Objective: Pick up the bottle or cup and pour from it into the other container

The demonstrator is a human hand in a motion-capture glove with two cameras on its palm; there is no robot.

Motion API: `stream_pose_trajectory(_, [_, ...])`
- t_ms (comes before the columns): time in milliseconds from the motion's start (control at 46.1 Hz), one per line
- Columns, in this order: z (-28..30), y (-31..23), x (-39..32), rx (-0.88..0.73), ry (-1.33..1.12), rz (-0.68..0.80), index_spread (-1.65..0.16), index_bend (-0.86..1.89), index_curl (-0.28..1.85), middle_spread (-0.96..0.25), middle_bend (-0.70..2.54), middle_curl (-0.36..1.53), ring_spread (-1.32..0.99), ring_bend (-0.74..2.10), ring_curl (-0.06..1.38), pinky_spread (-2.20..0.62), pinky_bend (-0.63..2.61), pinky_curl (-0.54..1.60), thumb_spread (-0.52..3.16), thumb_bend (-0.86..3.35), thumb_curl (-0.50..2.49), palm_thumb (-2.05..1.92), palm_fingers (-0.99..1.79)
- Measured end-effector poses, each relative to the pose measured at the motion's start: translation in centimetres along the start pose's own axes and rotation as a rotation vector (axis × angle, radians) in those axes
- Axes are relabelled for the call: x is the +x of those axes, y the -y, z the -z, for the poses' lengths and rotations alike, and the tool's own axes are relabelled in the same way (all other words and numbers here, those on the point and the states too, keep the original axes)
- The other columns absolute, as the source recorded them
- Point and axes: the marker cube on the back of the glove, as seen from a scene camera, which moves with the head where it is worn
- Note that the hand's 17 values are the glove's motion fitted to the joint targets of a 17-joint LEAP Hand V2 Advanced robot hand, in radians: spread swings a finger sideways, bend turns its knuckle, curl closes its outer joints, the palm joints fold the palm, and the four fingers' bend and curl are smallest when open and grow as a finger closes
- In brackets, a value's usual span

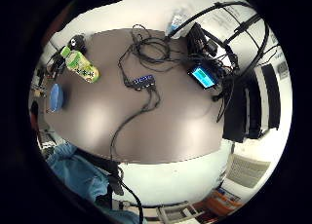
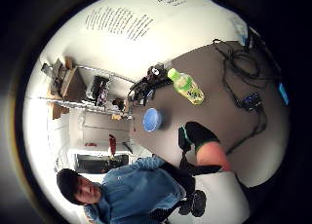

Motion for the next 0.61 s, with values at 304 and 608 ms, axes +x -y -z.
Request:
stream_pose_trajectory(304, [-3.0, 1.6, 0.7, 0.029, 0.127, 0.026, -0.32, 0.12, 0.18, 0.08, 0.19, 0.23, 0.15, 0.47, 0.23, 0.26, 0.45, 0.29, 0.87, -0.01, 0.35, 0.7, 0.14])
stream_pose_trajectory(608, [-7.7, 3.7, 0.7, 0.07, 0.345, 0.062, -0.32, 0.12, 0.19, 0.1, 0.19, 0.27, 0.16, 0.49, 0.25, 0.26, 0.47, 0.32, 0.88, -0.03, 0.38, 0.7, 0.12])
